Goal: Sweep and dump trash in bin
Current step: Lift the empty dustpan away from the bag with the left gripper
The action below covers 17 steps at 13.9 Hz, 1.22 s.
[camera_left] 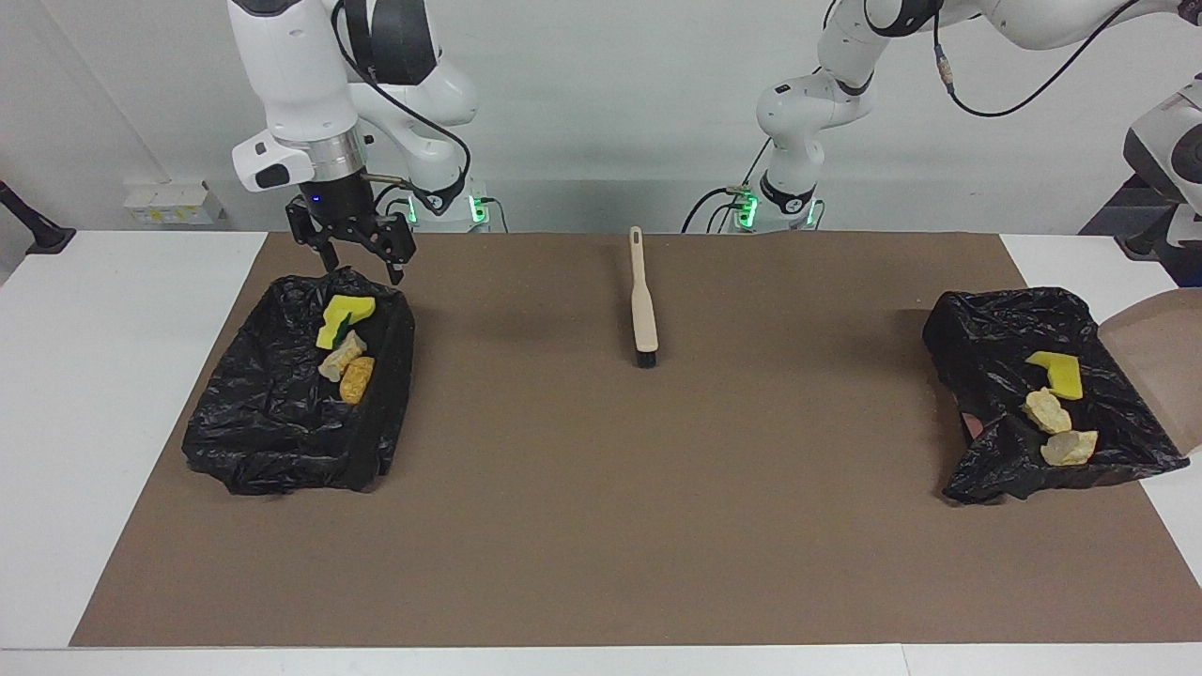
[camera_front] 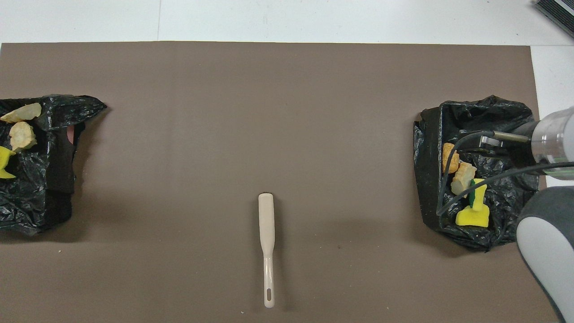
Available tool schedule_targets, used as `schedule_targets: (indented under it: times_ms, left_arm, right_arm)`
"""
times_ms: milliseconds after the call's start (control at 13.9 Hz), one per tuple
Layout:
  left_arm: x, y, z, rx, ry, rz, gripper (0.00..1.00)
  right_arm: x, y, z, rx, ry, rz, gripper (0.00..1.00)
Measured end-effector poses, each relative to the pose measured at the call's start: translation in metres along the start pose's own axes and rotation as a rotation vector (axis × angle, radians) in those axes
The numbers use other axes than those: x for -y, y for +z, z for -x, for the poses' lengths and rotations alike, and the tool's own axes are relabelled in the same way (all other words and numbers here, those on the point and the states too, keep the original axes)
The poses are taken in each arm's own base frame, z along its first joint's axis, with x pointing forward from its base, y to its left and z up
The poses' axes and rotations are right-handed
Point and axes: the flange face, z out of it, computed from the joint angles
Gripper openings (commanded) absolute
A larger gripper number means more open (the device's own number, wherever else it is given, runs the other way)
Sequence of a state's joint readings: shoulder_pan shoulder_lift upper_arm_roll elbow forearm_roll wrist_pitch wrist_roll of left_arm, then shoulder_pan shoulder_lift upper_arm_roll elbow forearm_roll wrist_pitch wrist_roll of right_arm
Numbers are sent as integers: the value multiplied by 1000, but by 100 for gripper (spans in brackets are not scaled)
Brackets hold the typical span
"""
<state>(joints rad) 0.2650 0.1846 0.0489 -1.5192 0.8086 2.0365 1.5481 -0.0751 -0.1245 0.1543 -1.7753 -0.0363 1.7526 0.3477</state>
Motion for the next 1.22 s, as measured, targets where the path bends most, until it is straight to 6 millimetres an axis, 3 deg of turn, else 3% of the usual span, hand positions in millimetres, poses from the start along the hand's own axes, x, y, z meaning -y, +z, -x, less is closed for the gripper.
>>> schedule_targets:
  times_ms: [144, 503, 719, 934, 1222]
  left_arm:
    - [-4, -9, -16, -124, -102, 46, 0]
    - [-3, -48, -91, -305, -384, 192, 0]
    - [-11, -69, -125, -396, -547, 277, 0]
    - [-18, -94, -155, -454, -669, 362, 0]
    - [-24, -157, -217, -524, -872, 510, 0]
  right_arm:
    - [-17, -17, -3, 14, -18, 4, 100]
    - [-55, -57, -8, 33, -79, 5, 100]
    - [-83, -57, -15, 38, -107, -3, 100]
    - [-94, -49, -20, 52, -131, -3, 100]
    - [-93, -46, -17, 82, -145, -28, 100]
